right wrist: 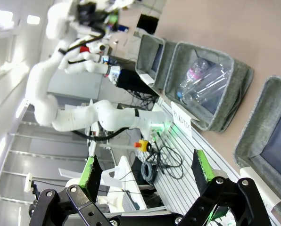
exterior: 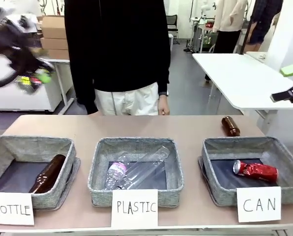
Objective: Sort the can waste into the basket.
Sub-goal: Pick up the can waste from the table and place it in the right Fabric basket.
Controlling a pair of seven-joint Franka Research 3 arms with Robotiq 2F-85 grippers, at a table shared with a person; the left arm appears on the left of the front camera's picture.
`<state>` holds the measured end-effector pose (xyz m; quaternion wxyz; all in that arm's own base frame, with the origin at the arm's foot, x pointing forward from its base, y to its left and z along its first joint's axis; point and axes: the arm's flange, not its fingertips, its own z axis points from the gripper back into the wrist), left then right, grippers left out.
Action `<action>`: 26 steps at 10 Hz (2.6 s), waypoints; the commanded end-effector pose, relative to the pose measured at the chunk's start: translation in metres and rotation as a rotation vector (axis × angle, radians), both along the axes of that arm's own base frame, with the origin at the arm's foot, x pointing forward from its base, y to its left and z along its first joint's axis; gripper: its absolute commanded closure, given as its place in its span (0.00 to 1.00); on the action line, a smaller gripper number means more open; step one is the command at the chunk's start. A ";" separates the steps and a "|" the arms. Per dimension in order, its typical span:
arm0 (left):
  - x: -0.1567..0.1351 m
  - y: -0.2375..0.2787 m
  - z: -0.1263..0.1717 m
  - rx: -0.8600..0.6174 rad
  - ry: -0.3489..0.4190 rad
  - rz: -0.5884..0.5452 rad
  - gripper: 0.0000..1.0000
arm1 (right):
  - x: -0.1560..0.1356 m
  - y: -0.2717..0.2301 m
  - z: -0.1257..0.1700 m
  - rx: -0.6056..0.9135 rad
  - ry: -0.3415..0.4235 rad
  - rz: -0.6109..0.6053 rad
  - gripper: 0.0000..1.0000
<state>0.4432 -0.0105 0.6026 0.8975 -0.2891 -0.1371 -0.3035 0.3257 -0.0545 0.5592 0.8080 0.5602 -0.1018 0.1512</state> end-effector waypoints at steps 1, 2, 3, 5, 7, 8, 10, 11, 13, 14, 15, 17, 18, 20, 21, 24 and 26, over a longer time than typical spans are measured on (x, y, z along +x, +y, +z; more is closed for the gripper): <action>-0.104 0.006 -0.009 -0.134 0.045 -0.050 1.00 | -0.001 -0.002 0.000 -0.003 -0.018 0.020 0.00; -0.132 0.003 -0.014 -0.170 0.048 -0.116 1.00 | -0.001 -0.002 0.000 -0.003 -0.018 0.020 0.00; -0.144 0.003 -0.024 -0.189 -0.026 -0.079 1.00 | -0.001 -0.002 0.000 -0.003 -0.018 0.020 0.00; -0.145 0.006 -0.005 -0.160 0.020 -0.125 1.00 | -0.001 -0.002 0.000 -0.003 -0.018 0.020 0.00; -0.145 0.006 -0.005 -0.160 0.020 -0.125 1.00 | -0.001 -0.002 0.000 -0.003 -0.018 0.020 0.00; -0.153 0.005 -0.016 -0.173 0.002 -0.104 0.73 | 0.000 0.000 0.000 0.000 0.000 0.000 0.00; -0.129 -0.116 -0.029 -0.369 -0.038 -0.217 0.73 | -0.012 -0.041 0.009 -0.167 -0.048 -0.335 0.00; -0.126 -0.189 -0.027 -0.420 -0.041 -0.190 0.73 | -0.029 -0.073 0.009 -0.218 -0.035 -0.437 0.00; -0.142 -0.325 -0.033 -0.441 -0.100 -0.269 0.73 | -0.081 -0.141 -0.002 -0.146 0.023 -0.743 0.00; -0.168 -0.394 -0.048 -0.396 -0.190 -0.314 0.73 | -0.107 -0.160 -0.018 -0.101 0.068 -0.823 0.00; -0.197 -0.447 -0.066 -0.403 -0.205 -0.398 0.73 | -0.125 -0.168 -0.031 -0.058 0.090 -0.882 0.00; -0.212 -0.498 -0.086 -0.376 -0.227 -0.382 0.73 | -0.121 -0.151 -0.036 -0.044 0.036 -0.815 0.00; -0.246 -0.460 -0.061 -0.422 -0.179 -0.383 0.73 | -0.134 -0.185 -0.035 -0.066 0.084 -0.862 0.00; -0.246 -0.460 -0.061 -0.422 -0.179 -0.383 0.73 | -0.134 -0.185 -0.035 -0.066 0.084 -0.862 0.00; -0.246 -0.460 -0.061 -0.422 -0.179 -0.383 0.73 | -0.134 -0.185 -0.035 -0.066 0.084 -0.862 0.00; -0.164 -0.549 -0.111 -0.291 -0.419 -0.579 0.73 | -0.134 -0.185 -0.035 -0.066 0.084 -0.862 0.00; -0.113 -0.607 -0.150 -0.290 -0.383 -0.625 0.73 | -0.134 -0.185 -0.035 -0.066 0.084 -0.862 0.00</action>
